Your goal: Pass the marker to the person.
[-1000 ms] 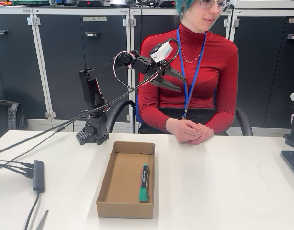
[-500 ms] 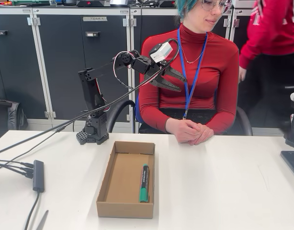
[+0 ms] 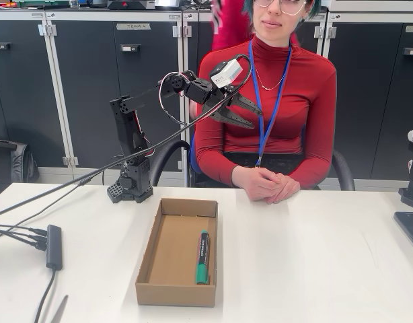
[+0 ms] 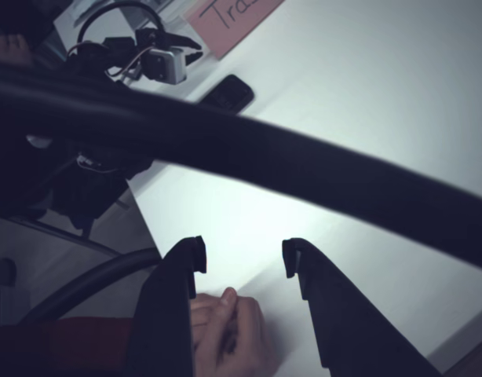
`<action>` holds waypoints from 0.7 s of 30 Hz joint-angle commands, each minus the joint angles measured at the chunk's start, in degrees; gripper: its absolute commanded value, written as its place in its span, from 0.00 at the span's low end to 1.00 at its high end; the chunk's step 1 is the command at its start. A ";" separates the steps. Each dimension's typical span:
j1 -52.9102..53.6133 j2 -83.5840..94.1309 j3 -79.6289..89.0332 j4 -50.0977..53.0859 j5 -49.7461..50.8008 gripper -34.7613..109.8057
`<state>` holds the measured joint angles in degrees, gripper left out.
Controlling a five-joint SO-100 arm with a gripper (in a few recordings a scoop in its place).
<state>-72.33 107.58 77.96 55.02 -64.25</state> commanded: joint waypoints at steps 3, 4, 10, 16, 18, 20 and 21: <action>-0.44 1.93 -0.09 -1.41 0.53 0.39; -0.44 1.93 -0.09 -1.41 0.53 0.39; -0.35 2.11 -0.26 -1.58 0.53 0.39; -0.44 2.20 -0.18 -1.93 0.44 0.39; -0.44 2.20 -0.18 -2.02 0.35 0.39; -0.53 2.20 0.00 -2.29 0.35 0.39; -0.62 2.20 0.18 -2.37 0.35 0.39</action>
<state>-72.33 107.58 78.31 54.49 -64.25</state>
